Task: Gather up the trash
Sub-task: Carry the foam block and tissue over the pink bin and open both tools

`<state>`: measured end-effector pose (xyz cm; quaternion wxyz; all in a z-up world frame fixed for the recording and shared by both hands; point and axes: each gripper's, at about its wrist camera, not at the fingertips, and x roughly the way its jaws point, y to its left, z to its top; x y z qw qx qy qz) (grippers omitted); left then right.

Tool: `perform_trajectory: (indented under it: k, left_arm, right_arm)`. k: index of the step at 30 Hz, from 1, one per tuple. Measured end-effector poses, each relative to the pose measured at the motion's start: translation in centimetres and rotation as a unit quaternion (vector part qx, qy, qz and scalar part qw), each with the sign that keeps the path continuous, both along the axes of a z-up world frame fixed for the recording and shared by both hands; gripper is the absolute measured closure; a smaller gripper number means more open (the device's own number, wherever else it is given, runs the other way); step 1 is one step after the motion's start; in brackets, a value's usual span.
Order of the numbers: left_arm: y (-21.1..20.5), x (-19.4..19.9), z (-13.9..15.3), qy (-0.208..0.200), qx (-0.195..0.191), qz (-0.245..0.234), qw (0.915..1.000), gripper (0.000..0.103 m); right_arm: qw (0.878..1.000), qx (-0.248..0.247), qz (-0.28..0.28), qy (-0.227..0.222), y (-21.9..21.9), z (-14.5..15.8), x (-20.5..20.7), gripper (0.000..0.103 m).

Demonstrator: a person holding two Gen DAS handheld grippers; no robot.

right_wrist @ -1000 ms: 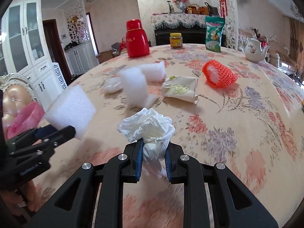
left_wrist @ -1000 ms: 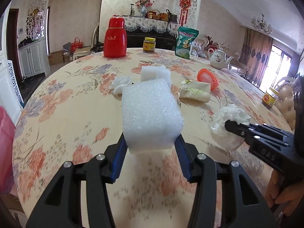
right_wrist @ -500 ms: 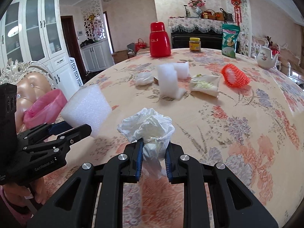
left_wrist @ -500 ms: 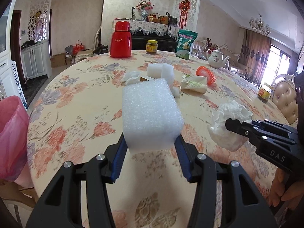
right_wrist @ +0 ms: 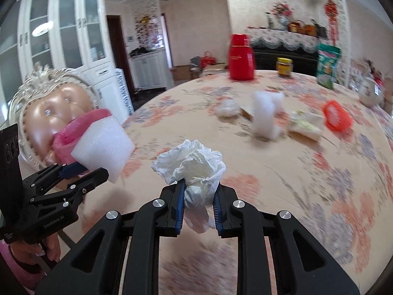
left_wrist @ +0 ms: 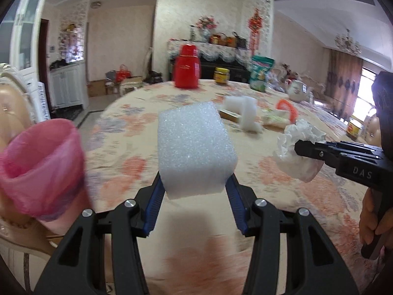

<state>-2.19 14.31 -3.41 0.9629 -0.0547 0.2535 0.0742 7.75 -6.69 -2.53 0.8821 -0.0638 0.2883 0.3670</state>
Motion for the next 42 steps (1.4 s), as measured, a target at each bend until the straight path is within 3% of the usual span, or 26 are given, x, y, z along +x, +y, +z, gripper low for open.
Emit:
perform_trajectory:
  k: [9, 17, 22, 27, 37, 40, 41, 42]
  left_arm:
    - [8.7, -4.3, 3.2, -0.025, 0.008, 0.122, 0.9921, 0.054]
    - [19.1, -5.4, 4.4, 0.008, 0.015, 0.194, 0.9809, 0.054]
    - [25.6, -4.6, 3.4, 0.037, -0.008, 0.204, 0.9782, 0.054]
    - [30.7, -3.7, 2.3, 0.040, -0.023, 0.220, 0.9744, 0.054]
    - [33.7, -3.6, 0.5, 0.045, -0.031, 0.216, 0.9748, 0.053]
    - [33.5, -3.4, 0.2, 0.047, -0.025, 0.215, 0.9752, 0.050]
    - [33.2, -3.3, 0.2, 0.048, -0.024, 0.218, 0.9745, 0.046]
    - [33.2, -3.4, 0.2, 0.045, -0.024, 0.220, 0.9741, 0.037]
  right_arm:
    - [0.992, 0.007, 0.126, -0.024, 11.1, 3.1, -1.8, 0.082]
    - [0.977, -0.004, 0.213, -0.019, 22.8, 4.9, -1.7, 0.082]
    - [0.972, -0.015, 0.233, 0.008, 30.0, 4.1, -0.6, 0.082]
    - [0.972, -0.021, 0.232, 0.021, 34.5, 2.4, 0.5, 0.082]
    - [0.971, -0.033, 0.233, 0.042, 39.5, -0.6, 1.2, 0.079]
    - [0.970, -0.040, 0.234, 0.050, 39.9, -1.4, 1.5, 0.063]
    - [0.970, -0.037, 0.235, 0.054, 39.7, -1.6, 1.6, 0.045]
    - [0.970, -0.029, 0.236, 0.051, 39.3, -1.5, 1.6, 0.038]
